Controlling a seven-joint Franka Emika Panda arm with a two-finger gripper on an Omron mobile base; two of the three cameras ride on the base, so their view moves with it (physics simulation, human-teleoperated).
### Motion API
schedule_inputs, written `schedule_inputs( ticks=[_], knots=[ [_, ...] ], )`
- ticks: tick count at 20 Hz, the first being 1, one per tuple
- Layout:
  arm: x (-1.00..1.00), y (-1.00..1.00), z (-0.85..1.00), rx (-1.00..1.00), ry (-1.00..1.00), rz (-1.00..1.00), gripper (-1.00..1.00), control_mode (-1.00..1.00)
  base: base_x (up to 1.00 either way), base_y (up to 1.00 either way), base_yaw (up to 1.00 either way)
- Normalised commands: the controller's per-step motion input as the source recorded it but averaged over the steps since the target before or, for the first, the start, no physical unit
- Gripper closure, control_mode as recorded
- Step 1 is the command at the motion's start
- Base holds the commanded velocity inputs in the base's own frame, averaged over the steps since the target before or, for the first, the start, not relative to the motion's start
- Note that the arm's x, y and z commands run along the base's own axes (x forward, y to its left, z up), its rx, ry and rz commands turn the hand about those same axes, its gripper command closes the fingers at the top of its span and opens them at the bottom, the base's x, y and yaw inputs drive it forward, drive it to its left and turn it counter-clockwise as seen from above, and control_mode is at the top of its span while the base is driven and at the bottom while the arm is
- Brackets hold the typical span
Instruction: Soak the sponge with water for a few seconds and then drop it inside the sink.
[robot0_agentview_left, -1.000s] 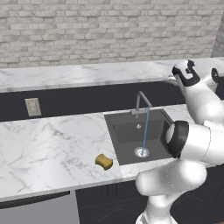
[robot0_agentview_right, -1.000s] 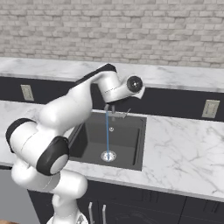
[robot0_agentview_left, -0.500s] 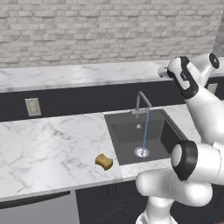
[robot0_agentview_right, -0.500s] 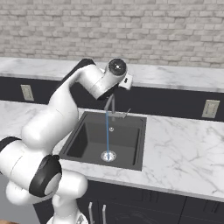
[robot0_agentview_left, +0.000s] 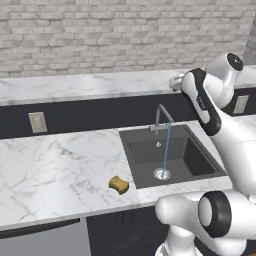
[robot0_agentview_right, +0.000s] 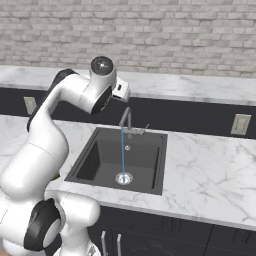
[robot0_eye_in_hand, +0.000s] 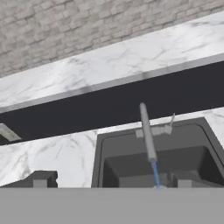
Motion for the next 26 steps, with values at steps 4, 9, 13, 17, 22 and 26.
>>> schedule_inputs(
  ticks=[4, 9, 13, 17, 22, 26],
  knots=[
    [-0.39, 0.63, 0.0, -0.14, 0.01, 0.0, -1.0, -1.0, 0.0, 0.0, 0.0],
    [-0.22, 0.59, 0.0, -0.17, 0.01, 0.05, -1.0, -1.0, 0.0, 0.0, 0.0],
    [-0.1, 0.54, 0.0, -0.15, 0.0, 0.09, -1.0, -1.0, 0.0, 0.0, 0.0],
    [-0.04, 0.24, 0.0, -0.04, 0.0, 0.07, -1.0, -1.0, 0.0, 0.0, 0.0],
    [-0.02, 0.1, -0.04, 0.0, 0.0, 0.08, -1.0, -1.0, 0.0, 0.0, 0.0],
    [-0.03, 0.12, -0.09, 0.0, 0.0, 0.1, -1.0, -1.0, 0.0, 0.0, 0.0]
  ],
)
